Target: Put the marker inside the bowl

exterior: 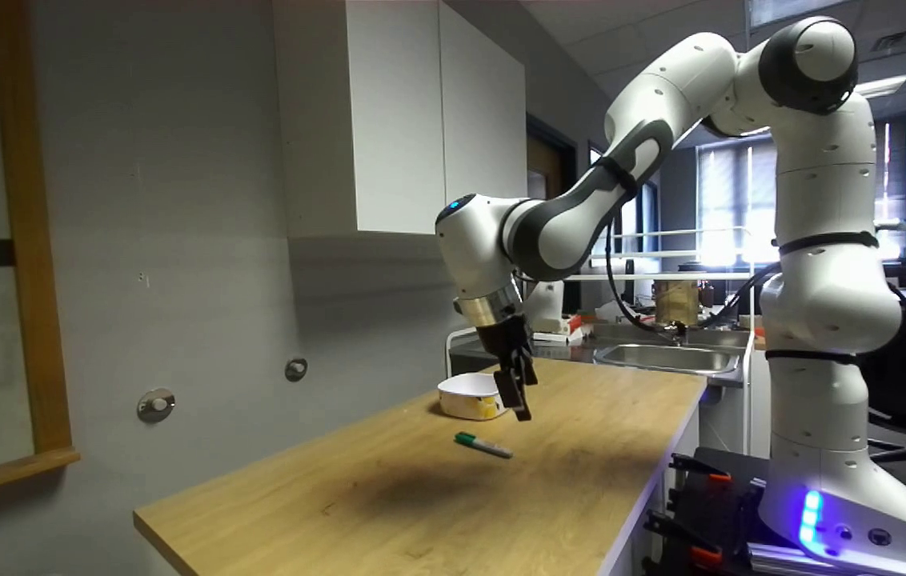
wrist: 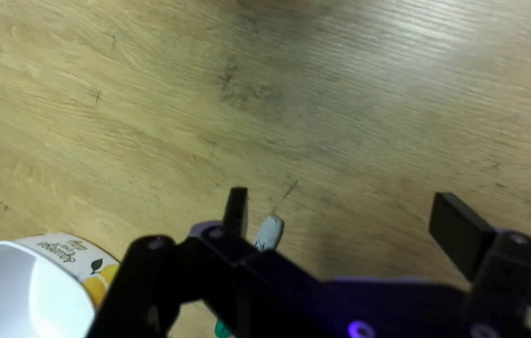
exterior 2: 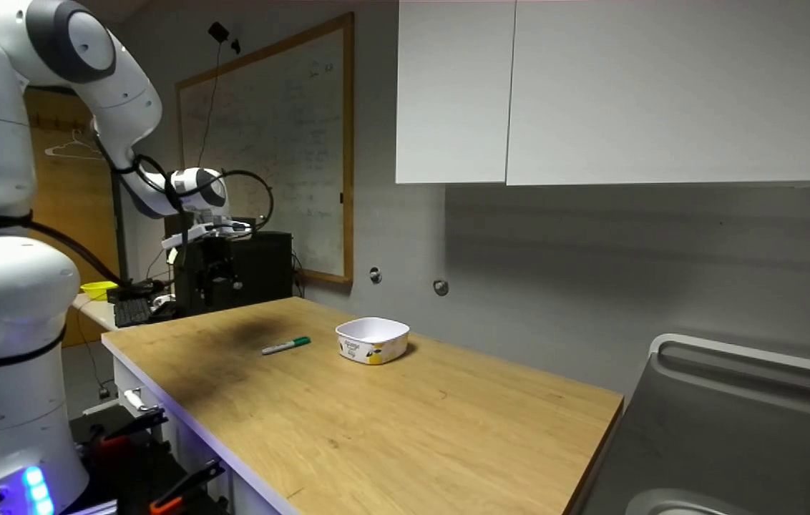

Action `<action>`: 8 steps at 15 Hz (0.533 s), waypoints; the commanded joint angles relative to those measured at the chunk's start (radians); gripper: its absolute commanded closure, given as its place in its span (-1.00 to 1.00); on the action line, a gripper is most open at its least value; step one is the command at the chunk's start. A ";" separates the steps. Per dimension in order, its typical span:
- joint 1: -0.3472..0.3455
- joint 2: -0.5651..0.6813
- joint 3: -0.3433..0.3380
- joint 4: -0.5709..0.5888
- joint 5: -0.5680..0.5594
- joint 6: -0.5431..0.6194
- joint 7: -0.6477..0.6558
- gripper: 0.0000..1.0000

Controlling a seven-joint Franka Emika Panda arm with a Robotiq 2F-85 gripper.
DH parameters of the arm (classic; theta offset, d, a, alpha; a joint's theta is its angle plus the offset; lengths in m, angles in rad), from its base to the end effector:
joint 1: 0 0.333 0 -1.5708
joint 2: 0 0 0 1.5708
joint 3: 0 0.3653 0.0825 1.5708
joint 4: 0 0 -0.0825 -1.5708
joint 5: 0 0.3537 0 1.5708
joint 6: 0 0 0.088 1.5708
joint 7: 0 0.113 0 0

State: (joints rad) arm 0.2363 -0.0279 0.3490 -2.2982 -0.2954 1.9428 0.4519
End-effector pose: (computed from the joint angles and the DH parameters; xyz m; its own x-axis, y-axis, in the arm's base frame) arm 0.3825 0.2287 0.4024 0.9497 0.2400 -0.2014 0.2991 -0.8857 0.3552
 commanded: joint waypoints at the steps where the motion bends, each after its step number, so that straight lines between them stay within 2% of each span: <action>1: 0.018 0.000 -0.020 0.018 0.000 -0.009 -0.008 -1.00; 3: 0.017 0.001 -0.025 0.030 0.000 -0.016 -0.017 -1.00; 8: -0.026 0.031 -0.094 0.048 0.068 0.031 -0.137 -1.00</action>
State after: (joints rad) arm 0.2282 -0.0243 0.2972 -2.2715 -0.2728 1.9439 0.3949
